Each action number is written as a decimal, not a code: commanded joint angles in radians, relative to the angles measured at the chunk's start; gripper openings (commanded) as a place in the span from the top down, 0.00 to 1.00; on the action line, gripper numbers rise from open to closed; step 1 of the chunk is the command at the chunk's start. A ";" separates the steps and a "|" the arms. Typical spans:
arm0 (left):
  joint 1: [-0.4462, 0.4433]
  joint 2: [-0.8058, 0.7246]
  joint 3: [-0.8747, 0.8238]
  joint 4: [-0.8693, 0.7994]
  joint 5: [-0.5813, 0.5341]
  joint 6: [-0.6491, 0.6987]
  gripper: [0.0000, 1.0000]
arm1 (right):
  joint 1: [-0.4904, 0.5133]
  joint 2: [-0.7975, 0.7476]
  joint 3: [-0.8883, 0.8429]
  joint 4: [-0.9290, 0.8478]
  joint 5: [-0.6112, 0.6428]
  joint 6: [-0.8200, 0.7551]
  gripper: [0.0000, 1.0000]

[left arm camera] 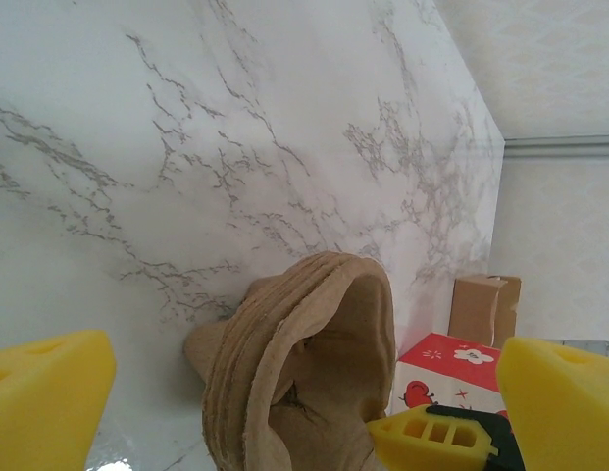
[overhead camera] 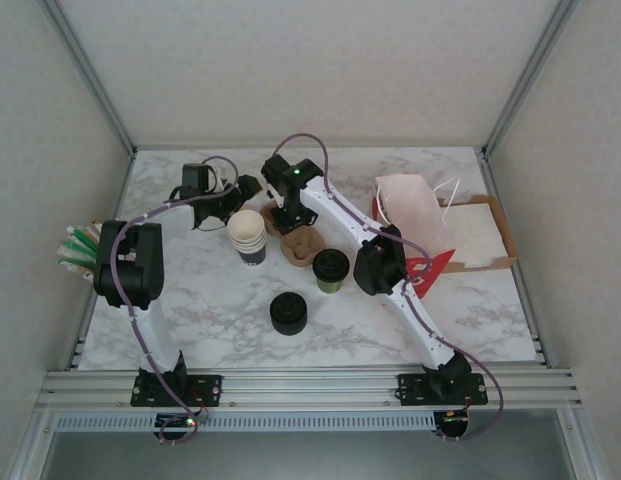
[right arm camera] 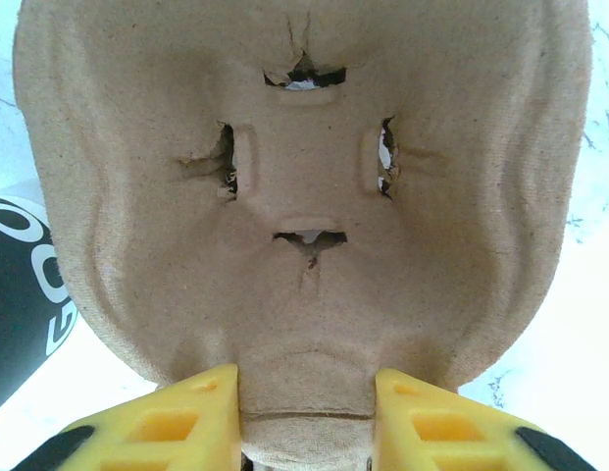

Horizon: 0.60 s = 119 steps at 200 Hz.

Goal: Pack the takeout coffee

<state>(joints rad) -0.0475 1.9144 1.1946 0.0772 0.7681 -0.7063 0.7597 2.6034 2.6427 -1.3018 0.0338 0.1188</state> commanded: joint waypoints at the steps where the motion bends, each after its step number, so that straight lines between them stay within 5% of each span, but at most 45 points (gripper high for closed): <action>1: 0.009 -0.043 -0.010 0.019 0.032 0.013 0.00 | 0.006 -0.016 0.033 -0.021 0.015 0.011 0.68; 119: 0.002 -0.043 -0.012 0.073 0.080 -0.025 0.00 | -0.053 -0.084 -0.026 0.012 -0.059 0.062 0.74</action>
<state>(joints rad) -0.0479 1.9045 1.1816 0.1143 0.8169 -0.7185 0.7189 2.5881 2.6247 -1.2964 -0.0013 0.1566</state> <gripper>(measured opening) 0.996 0.286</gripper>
